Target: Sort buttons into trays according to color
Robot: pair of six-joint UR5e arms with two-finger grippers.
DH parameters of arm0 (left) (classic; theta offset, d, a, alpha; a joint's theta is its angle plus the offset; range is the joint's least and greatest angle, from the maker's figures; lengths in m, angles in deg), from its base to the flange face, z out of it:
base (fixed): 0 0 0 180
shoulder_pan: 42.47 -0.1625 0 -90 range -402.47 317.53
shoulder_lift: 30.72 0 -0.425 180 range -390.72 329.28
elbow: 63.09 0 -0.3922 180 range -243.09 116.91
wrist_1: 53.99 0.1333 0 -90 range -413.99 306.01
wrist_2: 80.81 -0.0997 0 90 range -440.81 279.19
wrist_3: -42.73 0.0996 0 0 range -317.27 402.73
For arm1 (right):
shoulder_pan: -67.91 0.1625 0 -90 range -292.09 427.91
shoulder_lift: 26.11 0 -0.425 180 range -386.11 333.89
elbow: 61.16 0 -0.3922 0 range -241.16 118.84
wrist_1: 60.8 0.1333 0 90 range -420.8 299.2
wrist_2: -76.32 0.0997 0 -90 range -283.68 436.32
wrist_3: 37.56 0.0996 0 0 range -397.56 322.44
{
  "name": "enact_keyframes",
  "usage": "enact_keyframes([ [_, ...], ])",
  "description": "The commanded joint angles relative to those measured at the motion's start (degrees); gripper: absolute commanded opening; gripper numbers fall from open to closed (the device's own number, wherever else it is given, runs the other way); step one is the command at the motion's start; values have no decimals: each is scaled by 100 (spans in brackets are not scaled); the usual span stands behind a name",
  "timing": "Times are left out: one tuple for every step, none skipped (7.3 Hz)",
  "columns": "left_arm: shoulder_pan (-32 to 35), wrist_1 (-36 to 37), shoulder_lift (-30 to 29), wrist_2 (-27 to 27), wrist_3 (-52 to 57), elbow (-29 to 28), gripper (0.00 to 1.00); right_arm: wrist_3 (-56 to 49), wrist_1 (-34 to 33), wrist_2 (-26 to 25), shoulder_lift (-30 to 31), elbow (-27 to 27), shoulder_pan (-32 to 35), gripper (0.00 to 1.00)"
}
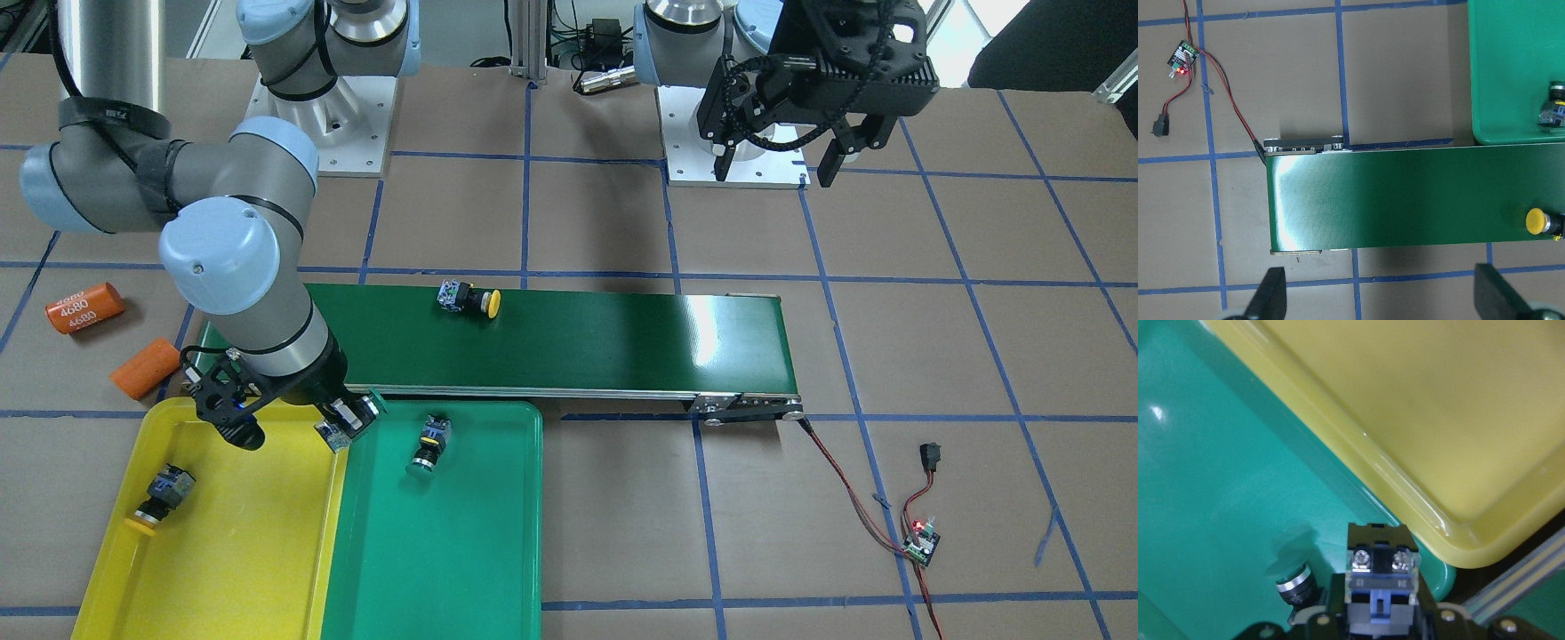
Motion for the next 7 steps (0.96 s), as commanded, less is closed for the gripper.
enact_keyframes([
  [-13,3,10,14,0,-6,100,-963,-124,2,-262,-48,287,0],
  [-13,3,2,23,0,-6,100,-1183,-342,-6,-403,-48,288,0],
  [-22,12,10,23,0,-6,100,-1307,-388,-6,-448,-57,288,8],
  [-30,12,10,31,0,-6,100,-1430,-405,-6,-457,-57,280,71],
  [-22,12,10,31,0,-6,100,-1657,-710,-24,-475,-57,280,100],
  [-30,20,2,23,0,-6,100,-1677,-731,-33,-405,-57,262,100],
  [-31,20,10,23,0,-6,100,-1660,-661,-33,-300,-14,245,100],
])
